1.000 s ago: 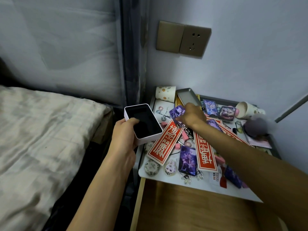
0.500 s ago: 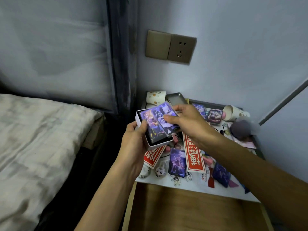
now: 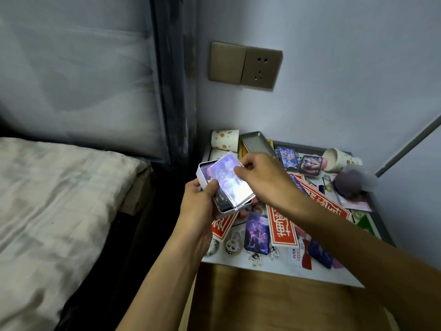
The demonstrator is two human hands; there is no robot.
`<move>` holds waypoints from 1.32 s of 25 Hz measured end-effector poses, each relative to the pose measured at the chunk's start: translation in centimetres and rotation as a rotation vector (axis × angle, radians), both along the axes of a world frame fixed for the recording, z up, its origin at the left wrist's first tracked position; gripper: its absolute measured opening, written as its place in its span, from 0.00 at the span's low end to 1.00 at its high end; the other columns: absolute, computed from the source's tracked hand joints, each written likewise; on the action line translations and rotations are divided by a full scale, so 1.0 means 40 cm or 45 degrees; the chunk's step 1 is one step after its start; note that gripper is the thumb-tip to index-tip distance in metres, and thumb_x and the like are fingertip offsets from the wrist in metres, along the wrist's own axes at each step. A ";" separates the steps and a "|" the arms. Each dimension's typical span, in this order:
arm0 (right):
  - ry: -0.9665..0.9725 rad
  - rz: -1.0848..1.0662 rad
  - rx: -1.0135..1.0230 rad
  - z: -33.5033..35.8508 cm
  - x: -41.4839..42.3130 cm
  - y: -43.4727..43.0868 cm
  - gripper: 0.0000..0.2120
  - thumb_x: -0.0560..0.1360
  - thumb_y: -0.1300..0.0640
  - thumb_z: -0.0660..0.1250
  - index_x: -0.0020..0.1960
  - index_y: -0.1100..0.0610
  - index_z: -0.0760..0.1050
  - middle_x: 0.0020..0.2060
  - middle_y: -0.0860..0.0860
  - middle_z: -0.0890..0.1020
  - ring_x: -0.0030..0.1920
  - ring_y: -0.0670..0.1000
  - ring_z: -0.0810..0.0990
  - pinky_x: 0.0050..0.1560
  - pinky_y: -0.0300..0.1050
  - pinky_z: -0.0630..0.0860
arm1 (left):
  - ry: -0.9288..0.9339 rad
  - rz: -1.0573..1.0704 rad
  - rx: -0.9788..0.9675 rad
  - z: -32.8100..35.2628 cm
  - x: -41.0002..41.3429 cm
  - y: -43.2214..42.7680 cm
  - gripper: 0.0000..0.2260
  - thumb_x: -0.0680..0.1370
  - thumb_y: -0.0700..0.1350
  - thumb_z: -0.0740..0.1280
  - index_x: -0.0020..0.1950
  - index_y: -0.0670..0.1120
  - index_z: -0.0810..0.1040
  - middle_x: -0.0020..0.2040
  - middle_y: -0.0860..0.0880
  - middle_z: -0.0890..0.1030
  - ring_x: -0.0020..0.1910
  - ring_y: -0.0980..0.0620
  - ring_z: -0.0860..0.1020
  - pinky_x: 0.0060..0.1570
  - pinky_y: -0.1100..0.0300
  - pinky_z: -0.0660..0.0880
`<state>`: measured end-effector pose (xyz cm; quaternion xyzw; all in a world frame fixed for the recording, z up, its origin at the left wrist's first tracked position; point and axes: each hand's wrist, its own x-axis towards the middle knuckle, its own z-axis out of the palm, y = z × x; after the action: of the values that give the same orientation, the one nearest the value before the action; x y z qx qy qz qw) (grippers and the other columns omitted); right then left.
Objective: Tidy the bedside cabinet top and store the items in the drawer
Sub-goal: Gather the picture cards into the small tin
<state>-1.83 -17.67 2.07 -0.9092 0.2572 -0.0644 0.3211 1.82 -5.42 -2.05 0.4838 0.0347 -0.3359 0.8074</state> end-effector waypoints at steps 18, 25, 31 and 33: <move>-0.153 -0.085 -0.001 -0.048 0.014 -0.098 0.06 0.76 0.49 0.68 0.47 0.52 0.78 0.39 0.44 0.79 0.37 0.39 0.77 0.34 0.31 0.69 | 0.023 0.037 0.068 0.016 -0.015 -0.010 0.12 0.81 0.38 0.63 0.63 0.35 0.73 0.47 0.36 0.83 0.31 0.45 0.83 0.25 0.56 0.78; 0.516 -0.487 -0.933 -0.181 0.007 -0.476 0.21 0.74 0.47 0.69 0.63 0.58 0.73 0.57 0.58 0.76 0.56 0.59 0.76 0.52 0.52 0.73 | 0.064 -0.013 0.075 0.016 -0.015 -0.015 0.13 0.81 0.41 0.64 0.64 0.40 0.72 0.48 0.39 0.85 0.40 0.41 0.85 0.35 0.45 0.83; 0.437 -0.555 -0.743 -0.232 0.019 -0.518 0.20 0.74 0.59 0.72 0.63 0.62 0.72 0.62 0.60 0.70 0.58 0.61 0.74 0.51 0.52 0.75 | 0.074 -0.015 0.072 0.012 -0.006 -0.018 0.13 0.81 0.41 0.64 0.65 0.40 0.71 0.47 0.39 0.85 0.38 0.41 0.85 0.35 0.42 0.82; 0.287 -0.584 -0.705 -0.223 0.026 -0.526 0.17 0.74 0.64 0.70 0.61 0.62 0.72 0.61 0.60 0.69 0.57 0.61 0.74 0.51 0.53 0.76 | 0.075 -0.020 0.077 0.014 -0.007 -0.021 0.13 0.81 0.41 0.64 0.65 0.40 0.71 0.45 0.39 0.85 0.38 0.41 0.85 0.40 0.38 0.81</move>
<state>-0.79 -38.70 -6.87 -0.8817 0.4608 -0.1011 0.0098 1.54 -6.26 -1.50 0.4980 0.0647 -0.3552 0.7885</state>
